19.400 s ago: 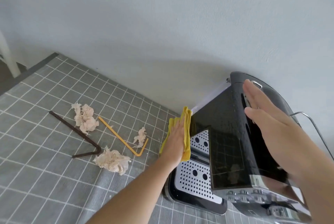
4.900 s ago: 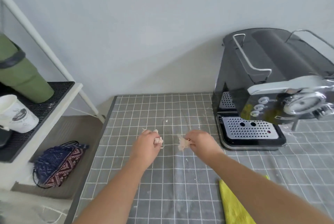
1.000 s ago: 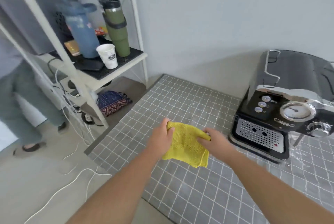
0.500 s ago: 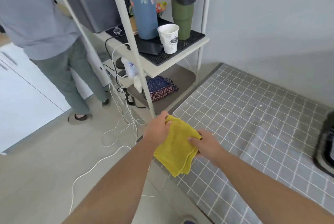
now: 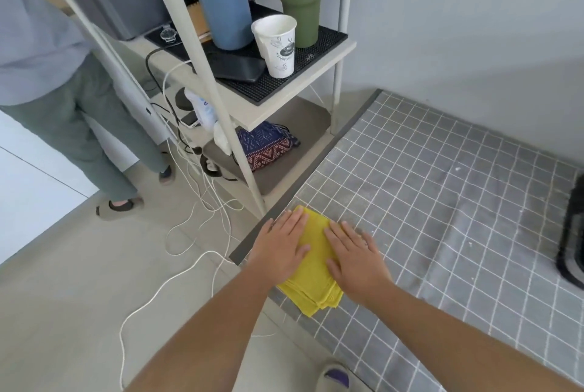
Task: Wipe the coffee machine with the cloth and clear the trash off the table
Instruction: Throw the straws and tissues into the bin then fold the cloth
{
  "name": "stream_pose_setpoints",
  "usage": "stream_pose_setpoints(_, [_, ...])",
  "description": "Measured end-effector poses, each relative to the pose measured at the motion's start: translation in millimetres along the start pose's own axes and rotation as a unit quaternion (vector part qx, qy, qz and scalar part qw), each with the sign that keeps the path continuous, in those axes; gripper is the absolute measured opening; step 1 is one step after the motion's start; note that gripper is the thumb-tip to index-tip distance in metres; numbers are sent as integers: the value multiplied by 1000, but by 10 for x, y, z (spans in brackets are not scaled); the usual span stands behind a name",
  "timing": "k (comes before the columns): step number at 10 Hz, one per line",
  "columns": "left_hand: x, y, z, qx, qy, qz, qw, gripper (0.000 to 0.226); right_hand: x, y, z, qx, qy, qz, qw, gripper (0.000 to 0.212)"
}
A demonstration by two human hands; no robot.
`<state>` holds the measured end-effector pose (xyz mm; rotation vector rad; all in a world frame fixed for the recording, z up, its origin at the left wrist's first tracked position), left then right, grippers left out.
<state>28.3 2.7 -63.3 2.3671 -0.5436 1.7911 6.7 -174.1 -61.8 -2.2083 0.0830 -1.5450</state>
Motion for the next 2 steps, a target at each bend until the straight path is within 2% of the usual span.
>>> stream_pose_setpoints(1, [58,33,30,10,10,-2,1000,64,2,101,-40,32,-29,42,998,90])
stream_pose_setpoints(2, [224,254,121,2,43,-17,999,63,118,269,-144,-5,-14,51,999,105])
Point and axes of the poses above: each hand's wrist, its own z-axis towards the middle knuckle, its own x-axis out of the back of the hand, y = z × x, the point moved 1 cm from there along z, towards the middle knuckle, and after that the axes turned 13 degrees about z, right-handed, at the moved point
